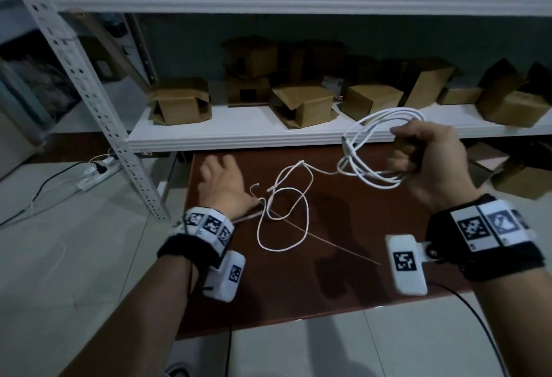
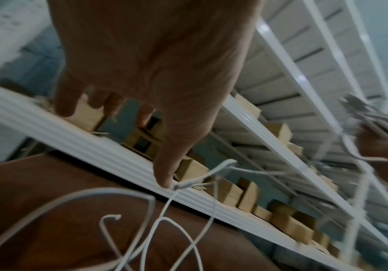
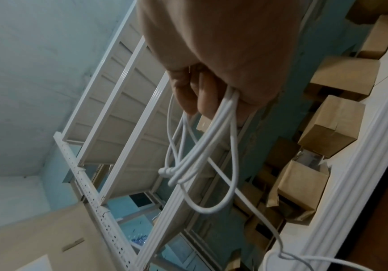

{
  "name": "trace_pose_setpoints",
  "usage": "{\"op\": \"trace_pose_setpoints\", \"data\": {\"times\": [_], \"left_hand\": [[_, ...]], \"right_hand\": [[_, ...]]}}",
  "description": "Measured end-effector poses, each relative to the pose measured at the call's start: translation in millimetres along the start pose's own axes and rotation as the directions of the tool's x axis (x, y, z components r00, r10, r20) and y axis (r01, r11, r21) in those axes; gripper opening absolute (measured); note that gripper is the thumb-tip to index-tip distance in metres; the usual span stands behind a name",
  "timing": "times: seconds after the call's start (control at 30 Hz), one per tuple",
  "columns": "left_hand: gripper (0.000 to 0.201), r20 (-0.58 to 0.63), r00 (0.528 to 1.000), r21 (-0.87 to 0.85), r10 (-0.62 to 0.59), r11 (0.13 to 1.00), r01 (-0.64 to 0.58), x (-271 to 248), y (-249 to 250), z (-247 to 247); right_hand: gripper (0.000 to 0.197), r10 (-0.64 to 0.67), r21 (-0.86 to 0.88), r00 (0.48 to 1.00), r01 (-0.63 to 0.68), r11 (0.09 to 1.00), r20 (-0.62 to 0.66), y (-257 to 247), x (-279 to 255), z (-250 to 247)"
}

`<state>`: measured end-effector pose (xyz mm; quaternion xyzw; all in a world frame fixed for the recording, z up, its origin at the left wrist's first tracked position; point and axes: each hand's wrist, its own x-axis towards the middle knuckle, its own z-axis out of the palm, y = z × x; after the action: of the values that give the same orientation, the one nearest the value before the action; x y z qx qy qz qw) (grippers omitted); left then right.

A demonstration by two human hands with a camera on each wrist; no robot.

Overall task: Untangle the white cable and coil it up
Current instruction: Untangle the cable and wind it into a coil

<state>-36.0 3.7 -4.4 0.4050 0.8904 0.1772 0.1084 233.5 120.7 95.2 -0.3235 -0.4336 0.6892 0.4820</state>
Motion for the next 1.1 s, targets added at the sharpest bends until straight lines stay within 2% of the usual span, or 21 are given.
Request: {"op": "trace_pose_setpoints", "data": {"times": [0.03,0.07,0.13,0.17,0.2,0.3,0.37,0.4,0.47,0.57,0.63,0.77,0.87,0.93,1.0,1.07,1.1], "left_hand": [[0.093,-0.018,0.992,-0.029,0.123,0.992,-0.123,-4.8,9.6,2.0],[0.088,-0.02,0.964,-0.124,0.264,0.956,-0.265,-11.5,21.5,3.5],[0.082,-0.022,0.857,-0.391,0.515,0.785,-0.481,-24.4,47.1,6.7],[0.08,-0.028,0.81,-0.512,0.586,0.687,-0.515,-30.6,60.3,11.2],[0.074,-0.032,0.793,-0.619,0.608,0.611,-0.494,-37.6,71.9,15.9],[0.04,-0.029,0.84,-0.842,0.542,0.439,-0.312,-48.8,92.0,26.2],[0.042,-0.016,0.845,-0.876,0.534,0.401,-0.269,-49.9,94.2,21.3],[0.047,-0.016,0.831,-0.881,0.557,0.385,-0.275,-49.4,93.4,18.0],[0.054,-0.028,0.789,-0.915,0.614,0.301,-0.267,-52.1,91.3,7.1],[0.046,0.002,0.745,-0.969,0.668,0.186,-0.165,-54.5,89.4,0.0],[0.036,-0.003,0.748,-0.974,0.664,0.168,-0.153,-52.6,89.0,2.5],[0.008,-0.02,0.784,-0.974,0.621,0.166,-0.157,-49.2,91.5,9.1],[0.009,-0.009,0.804,-0.989,0.595,0.116,-0.097,-49.5,94.7,15.0],[0.012,0.008,0.823,-1.0,0.568,0.024,-0.007,-52.0,99.2,16.9],[0.02,0.046,0.85,-0.984,0.525,-0.121,0.129,-55.1,102.5,13.7],[0.024,0.068,0.843,-0.932,0.533,-0.267,0.244,-59.1,103.3,6.7],[0.028,0.078,0.833,-0.908,0.547,-0.306,0.286,-61.2,102.9,2.3]], "right_hand": [[0.049,0.013,-0.004,0.999,-0.013,1.0,0.03,1.6,-1.8,2.3],[0.048,0.026,-0.009,0.997,-0.025,1.0,0.067,3.0,-3.4,4.7],[0.046,0.045,-0.018,0.989,-0.043,0.999,0.139,5.7,-6.8,10.2],[0.046,0.052,-0.019,0.985,-0.05,0.999,0.166,7.4,-8.7,13.2],[0.046,0.056,-0.017,0.981,-0.054,0.998,0.188,9.3,-10.5,16.3],[0.045,0.061,0.019,0.976,-0.066,0.998,0.207,14.9,-14.8,23.6],[0.045,0.063,0.056,0.982,-0.074,0.996,0.178,16.9,-14.1,23.3],[0.045,0.061,0.061,0.986,-0.071,0.996,0.157,17.5,-13.2,22.0],[0.044,0.05,0.064,0.992,-0.057,0.996,0.113,18.9,-10.7,18.9],[0.045,0.038,0.117,0.999,-0.042,0.992,0.033,20.6,-7.8,15.7],[0.047,0.037,0.126,0.999,-0.035,0.991,-0.014,20.4,-7.6,15.6],[0.047,0.035,0.146,0.997,-0.024,0.989,-0.07,25.5,-7.2,16.1],[0.043,0.022,0.174,0.996,-0.006,0.985,-0.091,33.5,-7.2,20.0],[0.041,0.009,0.177,0.993,0.011,0.984,-0.115,37.1,-8.0,23.9],[0.04,0.004,0.17,0.987,0.023,0.985,-0.161,39.7,-8.6,27.2],[0.039,0.019,0.177,0.978,0.019,0.984,-0.207,42.4,-9.2,29.1],[0.039,0.031,0.179,0.973,0.011,0.984,-0.23,44.2,-9.6,29.9]]}}
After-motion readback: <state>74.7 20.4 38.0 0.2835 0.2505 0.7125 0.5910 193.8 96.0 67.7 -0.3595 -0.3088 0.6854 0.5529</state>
